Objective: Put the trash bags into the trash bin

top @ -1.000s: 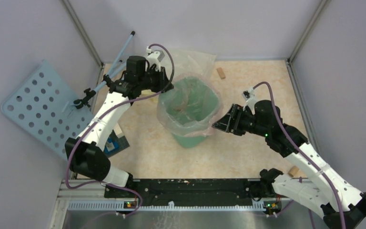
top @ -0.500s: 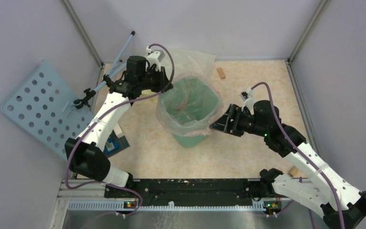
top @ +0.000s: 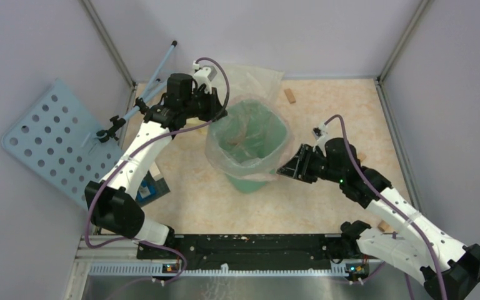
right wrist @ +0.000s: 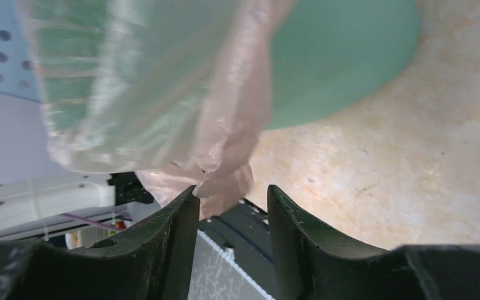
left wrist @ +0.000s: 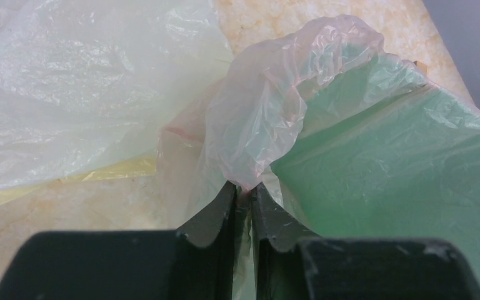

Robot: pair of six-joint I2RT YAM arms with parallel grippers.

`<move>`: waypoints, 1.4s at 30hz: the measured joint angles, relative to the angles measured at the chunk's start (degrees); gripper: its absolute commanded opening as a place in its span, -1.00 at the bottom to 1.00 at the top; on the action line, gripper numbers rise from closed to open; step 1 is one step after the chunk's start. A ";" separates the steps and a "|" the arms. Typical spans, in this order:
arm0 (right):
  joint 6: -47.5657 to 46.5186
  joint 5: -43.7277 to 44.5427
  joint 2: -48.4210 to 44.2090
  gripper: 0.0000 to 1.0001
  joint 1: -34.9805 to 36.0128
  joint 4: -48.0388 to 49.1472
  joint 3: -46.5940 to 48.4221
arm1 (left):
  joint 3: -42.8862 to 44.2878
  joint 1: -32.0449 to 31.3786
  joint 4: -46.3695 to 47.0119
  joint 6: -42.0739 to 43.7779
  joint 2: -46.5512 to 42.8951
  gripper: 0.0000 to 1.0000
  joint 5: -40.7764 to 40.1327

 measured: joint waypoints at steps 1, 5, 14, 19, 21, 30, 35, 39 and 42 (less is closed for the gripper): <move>-0.15 0.81 -0.17 -0.13 0.00 0.04 -1.51 | 0.00 -0.02 -0.02 0.00 0.00 -0.66 -0.02; -0.42 2.93 -0.70 -0.13 0.00 0.07 -7.96 | -0.22 -0.09 0.33 0.02 -0.04 -0.66 -0.02; -0.66 5.40 0.72 -0.06 0.00 2.78 -15.61 | -0.90 -0.17 1.36 0.04 -0.15 -0.66 -0.07; -4.63 6.93 -4.59 0.01 0.04 1.73 -14.91 | -1.22 -0.28 1.40 0.07 -0.48 -0.66 -0.28; -6.73 6.16 -8.20 0.00 0.09 1.44 -13.84 | -1.27 -0.28 1.40 0.07 -0.55 -0.66 -0.44; -14.12 0.61 -12.59 0.21 0.15 1.81 -3.80 | -1.31 -0.28 1.40 0.09 -0.63 -0.66 -0.46; -14.34 -0.50 -9.11 0.37 0.15 3.02 -3.41 | -1.31 -0.28 1.40 0.07 -0.66 -0.66 -0.46; -13.94 0.22 -4.44 0.34 0.17 3.04 -3.41 | -1.33 -0.31 1.40 0.07 -0.68 -0.66 -0.46; -13.22 0.52 -1.88 0.28 0.20 4.04 -4.09 | -1.33 -0.31 1.40 0.07 -0.70 -0.67 -0.48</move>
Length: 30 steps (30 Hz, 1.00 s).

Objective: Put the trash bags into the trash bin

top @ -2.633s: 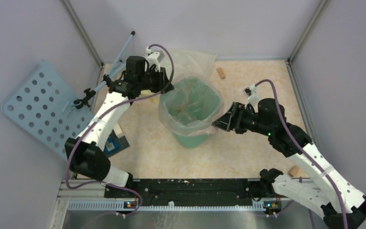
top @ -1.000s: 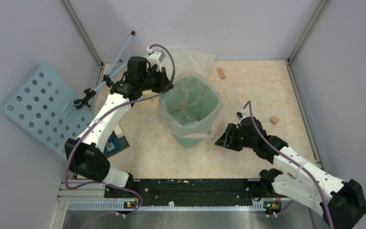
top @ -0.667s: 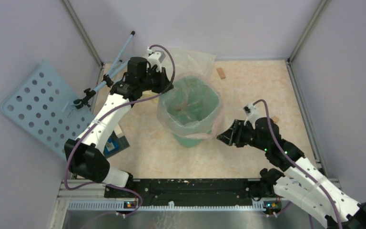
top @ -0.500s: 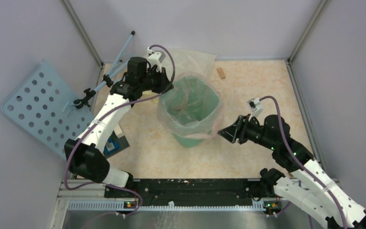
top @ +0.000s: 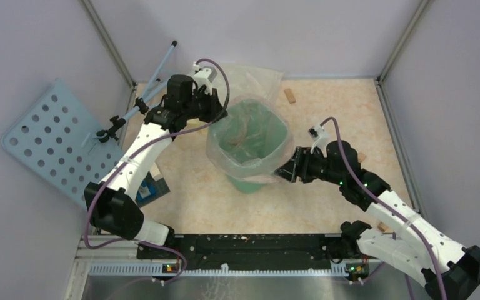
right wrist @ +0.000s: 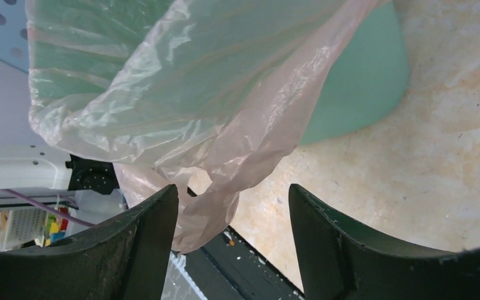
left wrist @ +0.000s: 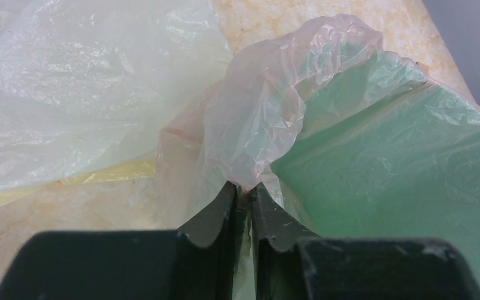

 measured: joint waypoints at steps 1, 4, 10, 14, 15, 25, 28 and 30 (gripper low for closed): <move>0.31 0.00 0.22 0.26 0.00 1.20 -0.81 | 0.00 0.00 0.00 0.00 0.00 -0.67 -0.02; 1.14 0.13 0.55 0.23 0.00 4.92 -4.17 | -0.04 0.00 0.00 0.00 -0.02 -0.67 -0.07; 2.19 1.33 3.26 0.21 0.00 12.44 -13.64 | -0.07 -0.02 0.02 0.00 -0.02 -0.70 -0.11; 2.89 2.16 4.76 0.28 0.00 16.61 -19.67 | -0.17 -0.02 0.04 -0.02 -0.07 -0.71 -0.07; 3.10 2.25 5.01 0.33 0.00 17.22 -20.52 | -0.22 -0.02 0.04 -0.02 -0.09 -0.71 0.02; 2.10 2.32 -0.22 0.55 0.00 19.74 -21.92 | -0.48 -0.02 0.44 0.00 -0.20 -0.70 -0.11; 0.74 2.12 -4.15 0.57 0.00 17.75 -21.55 | -0.48 -0.02 0.44 0.00 -0.20 -0.68 -0.15; 0.00 2.19 -6.51 0.58 0.00 16.22 -21.05 | -0.48 -0.02 0.44 0.00 -0.24 -0.61 -0.15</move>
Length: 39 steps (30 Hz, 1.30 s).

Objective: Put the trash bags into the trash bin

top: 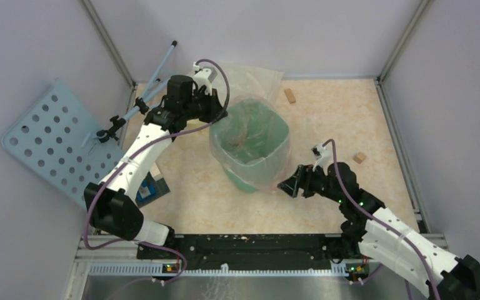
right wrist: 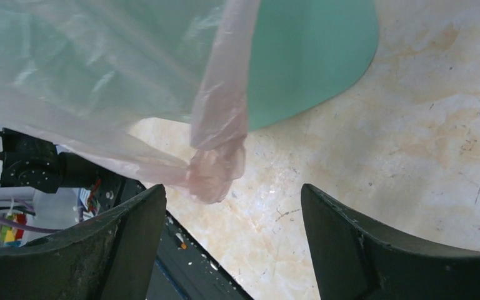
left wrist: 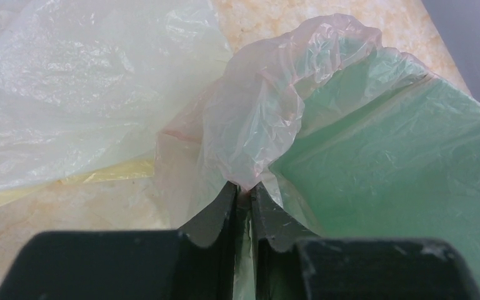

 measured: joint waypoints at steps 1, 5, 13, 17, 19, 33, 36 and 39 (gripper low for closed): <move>-0.46 0.09 -1.29 0.58 0.00 -1.31 0.39 | 0.00 0.00 -0.02 -0.02 -0.04 -0.54 0.00; -1.90 1.84 -5.57 0.57 0.00 -6.86 3.17 | 0.00 0.00 -0.22 -0.02 -0.07 -0.01 -0.07; -0.46 13.73 -8.63 0.80 0.00 -19.21 11.30 | 0.00 0.00 -1.53 -0.55 -1.14 0.53 -1.25; 3.26 19.37 -8.70 0.82 0.00 -25.77 15.15 | 0.22 0.00 -2.27 -0.79 -3.08 0.65 -2.01; 4.35 20.61 -8.59 0.82 0.00 -28.24 17.00 | 0.68 0.00 -2.49 -0.92 -4.20 0.68 -2.12; 4.04 26.73 -5.66 0.86 0.00 -38.53 30.51 | 3.04 0.00 -5.14 -1.18 -16.76 0.97 -7.06; 0.94 26.97 -1.88 0.86 0.00 -39.67 36.63 | 1.11 0.00 -5.18 -1.86 -20.92 0.97 -8.15; -0.61 26.75 0.74 0.85 0.00 -39.39 39.63 | -4.00 0.00 -5.14 -3.06 -26.71 0.97 -8.68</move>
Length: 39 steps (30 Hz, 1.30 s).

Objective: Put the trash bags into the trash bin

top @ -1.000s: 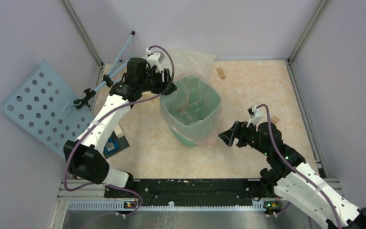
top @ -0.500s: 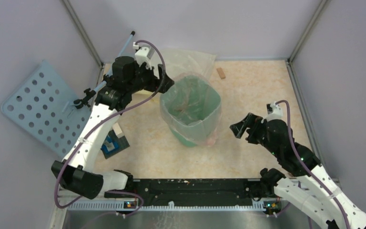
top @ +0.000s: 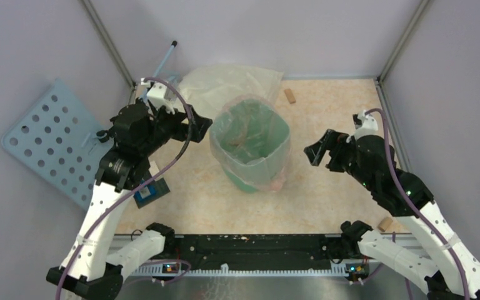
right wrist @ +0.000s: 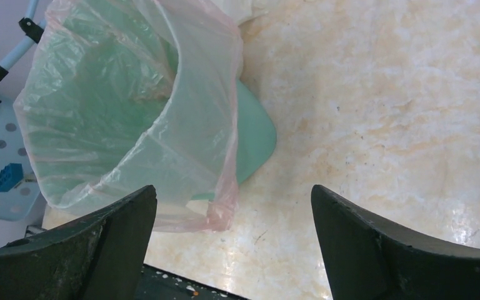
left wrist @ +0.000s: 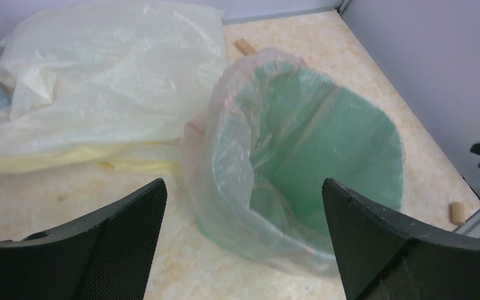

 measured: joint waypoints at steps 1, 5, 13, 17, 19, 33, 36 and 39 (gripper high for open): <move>-0.13 -0.31 0.61 0.85 0.00 0.15 0.20 | -1.68 0.00 -0.31 -0.33 -1.88 0.97 -0.17; -0.07 -3.17 5.95 0.80 0.00 1.38 2.29 | -7.17 0.00 -1.86 -1.07 -8.20 0.97 -1.29; 1.18 -1.40 18.49 0.72 1.36 1.84 10.58 | -8.74 0.00 -6.91 1.64 -15.63 0.97 -8.02; 1.36 1.73 21.81 0.48 4.44 0.87 14.58 | -10.56 0.00 -7.37 1.95 -18.51 0.97 -8.39; 1.36 3.69 23.87 0.41 5.86 0.59 17.03 | -11.50 0.00 -7.17 1.92 -18.60 0.97 -8.22; -0.83 11.17 37.24 -0.22 6.69 -2.01 23.04 | -14.05 0.00 -7.32 2.60 -18.16 0.97 -7.02; -2.45 10.43 39.89 -0.36 6.71 -3.21 25.31 | -14.05 0.00 -7.41 3.52 -18.18 0.97 -7.04; -4.11 10.23 41.13 -0.26 6.69 -4.00 27.34 | -14.03 0.00 -7.52 4.33 -18.18 0.97 -7.04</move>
